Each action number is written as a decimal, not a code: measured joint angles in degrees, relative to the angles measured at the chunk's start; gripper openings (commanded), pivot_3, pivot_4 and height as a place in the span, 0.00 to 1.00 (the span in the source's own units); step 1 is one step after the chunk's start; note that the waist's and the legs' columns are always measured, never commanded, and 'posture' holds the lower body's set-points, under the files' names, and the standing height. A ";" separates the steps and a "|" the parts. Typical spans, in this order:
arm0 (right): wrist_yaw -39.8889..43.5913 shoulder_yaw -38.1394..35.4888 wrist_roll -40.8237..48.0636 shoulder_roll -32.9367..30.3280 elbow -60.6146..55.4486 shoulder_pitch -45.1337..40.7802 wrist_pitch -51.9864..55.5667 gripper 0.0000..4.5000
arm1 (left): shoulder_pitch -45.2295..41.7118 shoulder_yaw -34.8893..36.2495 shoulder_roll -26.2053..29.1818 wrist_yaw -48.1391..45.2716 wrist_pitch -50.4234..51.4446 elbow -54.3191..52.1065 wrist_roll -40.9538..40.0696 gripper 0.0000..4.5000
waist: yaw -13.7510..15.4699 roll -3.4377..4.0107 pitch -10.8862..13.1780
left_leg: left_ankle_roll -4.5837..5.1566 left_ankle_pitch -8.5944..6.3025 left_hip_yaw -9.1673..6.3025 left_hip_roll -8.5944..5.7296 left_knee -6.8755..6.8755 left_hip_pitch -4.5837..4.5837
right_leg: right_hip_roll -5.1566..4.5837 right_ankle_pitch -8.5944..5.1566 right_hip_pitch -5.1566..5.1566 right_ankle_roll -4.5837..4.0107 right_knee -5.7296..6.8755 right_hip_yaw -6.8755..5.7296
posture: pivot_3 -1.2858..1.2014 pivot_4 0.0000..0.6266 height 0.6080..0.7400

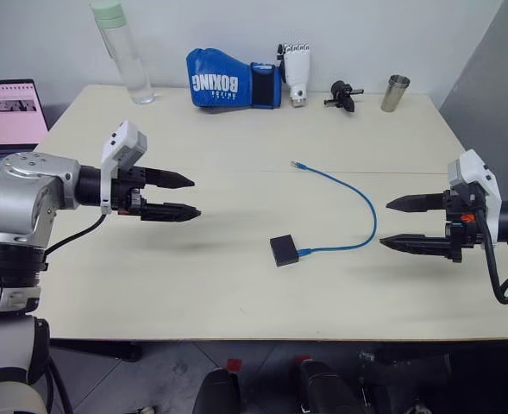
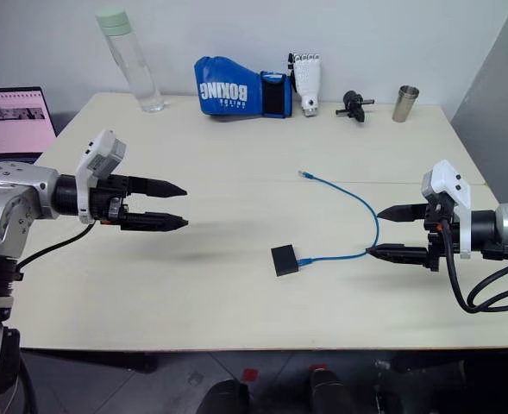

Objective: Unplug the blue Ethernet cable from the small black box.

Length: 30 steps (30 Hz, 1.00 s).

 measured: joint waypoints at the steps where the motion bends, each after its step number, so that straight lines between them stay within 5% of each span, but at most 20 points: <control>1: 0.05 0.00 0.00 -0.05 -0.03 0.05 0.09 0.97 | 0.26 -0.27 0.00 -0.37 -0.07 0.00 0.12 1.00 | 0.03 -0.01 0.00 | 0.00 0.00 -0.01 0.00 0.01 -0.01 | 0.00 0.00 -0.01 0.00 0.00 0.00 | 0.52 0.24 1.00; 19: 0.61 1.21 -1.19 0.36 1.06 0.20 -2.54 0.97 | 5.93 -0.81 2.28 -2.82 1.19 -6.88 -0.24 1.00 | -0.01 0.00 0.00 | 0.00 0.00 -0.01 0.02 0.03 0.01 | 0.00 -0.05 -0.05 -0.07 0.16 -0.01 | 0.52 0.24 1.00; 30: 3.16 14.78 -9.71 9.57 4.62 -2.99 -13.16 0.97 | 11.00 1.46 -4.29 5.63 -3.09 -18.05 -1.34 1.00 | -0.08 0.00 0.00 | 0.00 0.00 0.01 0.01 0.14 0.05 | 0.00 -0.07 -0.05 -0.06 0.35 0.03 | 0.52 0.24 1.00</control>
